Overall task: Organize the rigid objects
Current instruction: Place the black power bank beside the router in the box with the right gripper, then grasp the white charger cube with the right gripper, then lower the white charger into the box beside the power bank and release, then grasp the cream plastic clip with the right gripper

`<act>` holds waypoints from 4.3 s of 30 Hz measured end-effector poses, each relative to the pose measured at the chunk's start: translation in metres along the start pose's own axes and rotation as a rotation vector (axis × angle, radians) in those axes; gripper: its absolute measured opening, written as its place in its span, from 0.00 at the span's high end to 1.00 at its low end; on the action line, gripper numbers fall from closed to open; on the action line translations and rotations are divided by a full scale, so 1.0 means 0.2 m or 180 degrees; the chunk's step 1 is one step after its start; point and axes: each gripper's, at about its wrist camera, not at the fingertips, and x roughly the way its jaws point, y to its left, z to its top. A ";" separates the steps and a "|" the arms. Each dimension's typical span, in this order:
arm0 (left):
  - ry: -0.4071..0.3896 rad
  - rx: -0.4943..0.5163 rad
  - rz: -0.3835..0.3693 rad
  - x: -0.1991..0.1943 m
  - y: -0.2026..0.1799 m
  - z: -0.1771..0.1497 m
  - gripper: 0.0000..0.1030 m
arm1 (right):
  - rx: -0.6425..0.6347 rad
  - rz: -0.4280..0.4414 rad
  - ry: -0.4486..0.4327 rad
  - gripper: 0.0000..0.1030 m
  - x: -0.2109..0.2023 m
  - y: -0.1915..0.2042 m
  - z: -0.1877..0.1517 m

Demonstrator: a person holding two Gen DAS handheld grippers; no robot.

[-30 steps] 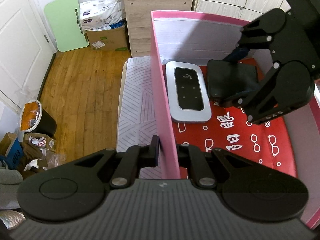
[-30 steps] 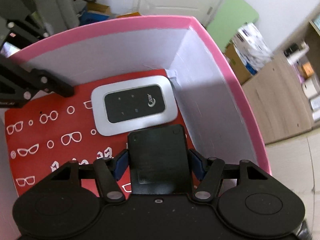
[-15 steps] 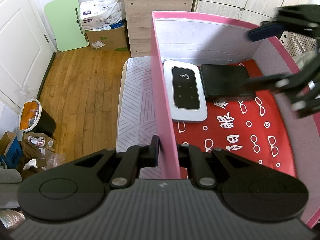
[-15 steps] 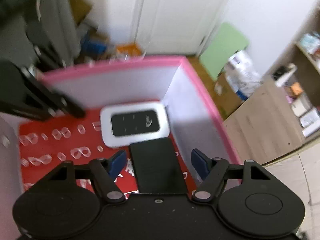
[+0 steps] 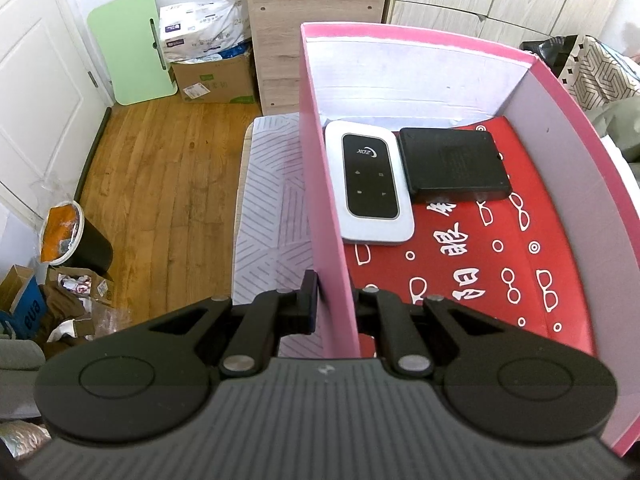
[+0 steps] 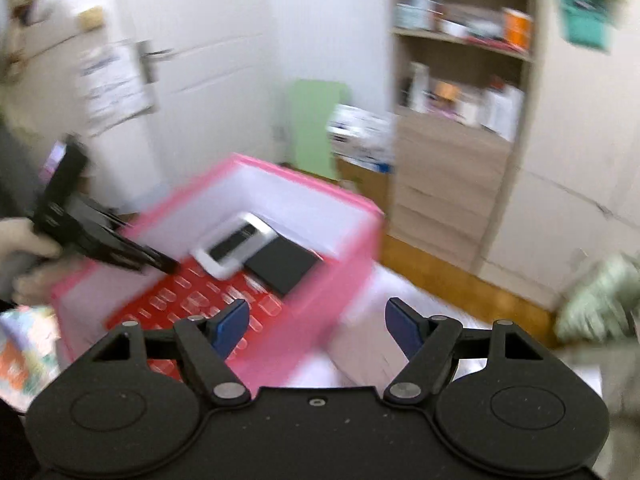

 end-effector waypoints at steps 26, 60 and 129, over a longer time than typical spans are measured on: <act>-0.0024 -0.0016 -0.0012 -0.02 0.03 -0.01 0.91 | 0.0589 -0.0575 0.0147 0.53 0.13 -0.11 -0.63; -0.0075 0.0024 0.0056 -0.01 -0.01 -0.01 0.91 | -0.2063 0.0665 0.0472 0.53 0.46 0.58 0.33; -0.0179 0.0191 0.0178 -0.04 -0.05 -0.02 0.91 | 0.1433 -0.0622 -0.0564 0.49 0.19 -0.26 -0.63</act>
